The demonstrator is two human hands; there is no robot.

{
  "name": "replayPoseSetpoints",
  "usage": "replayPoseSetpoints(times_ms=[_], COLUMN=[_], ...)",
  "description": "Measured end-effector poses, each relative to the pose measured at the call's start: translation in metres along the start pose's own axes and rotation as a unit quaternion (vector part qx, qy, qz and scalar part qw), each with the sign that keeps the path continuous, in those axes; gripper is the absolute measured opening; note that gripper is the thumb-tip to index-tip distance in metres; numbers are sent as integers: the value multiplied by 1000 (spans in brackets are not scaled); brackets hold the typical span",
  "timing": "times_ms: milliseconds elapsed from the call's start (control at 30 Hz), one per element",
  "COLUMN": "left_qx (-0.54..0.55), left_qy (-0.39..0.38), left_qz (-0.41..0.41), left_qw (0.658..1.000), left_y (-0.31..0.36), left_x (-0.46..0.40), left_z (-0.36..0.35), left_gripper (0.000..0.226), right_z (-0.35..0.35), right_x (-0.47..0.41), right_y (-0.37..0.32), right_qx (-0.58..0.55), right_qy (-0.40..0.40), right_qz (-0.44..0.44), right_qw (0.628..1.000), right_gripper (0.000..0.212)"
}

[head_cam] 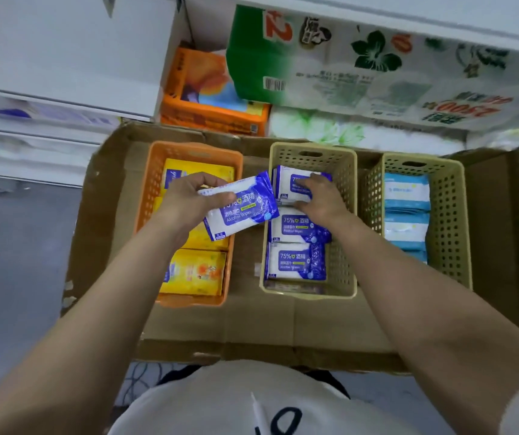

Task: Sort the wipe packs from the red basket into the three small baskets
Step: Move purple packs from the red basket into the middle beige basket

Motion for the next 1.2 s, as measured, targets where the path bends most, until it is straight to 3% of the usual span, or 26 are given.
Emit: replayPoseSetpoints(times_ms=[167,300,400,467,567,667,767,1000,1200], left_qx=[-10,-46,-52,-50,-28,-86,-140,-127,-92], left_qy=[-18,-71,-115,-114,-34,34,13,27,11], left_qz=[11,14,14,2,-20,-52,-51,-32,-15], left_qw=[1000,996,992,992,999,994,989,991,996], left_y=[-2,5,11,13,9,2,-15,-33,-40], left_x=[-13,-21,-23,-23,-19,-8,0,-3,-8], left_z=[-15,-51,-79,-91,-90,-85,-99,-103,-104], left_gripper=[21,22,23,22,23,37,47,65,67], right_z=[5,36,30,24,31,35,18,-61,-67], right_x=[1,24,49,61,67,70,67,57,61], right_y=[-1,-20,-39,-40,-17,6,10,9,15], right_qx=[12,-123,-277,-258,-211,-161,-120,39,75], right_qy=[-35,8,-138,-179,-108,-40,-49,-141,-56], right_qz=[21,76,103,110,65,29,29,43,57], right_qw=[999,990,945,943,969,986,991,988,994], right_gripper=[61,36,27,25,22,20,19,27,32])
Point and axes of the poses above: each hand's wrist, its own x-axis away from the middle knuckle, its own z-axis out of the back of the hand, y = z × x, the point moved 8 cm from there along -x, towards the middle knuckle, and after that the axes turned 11 degrees about -y, right-handed, at the moved point
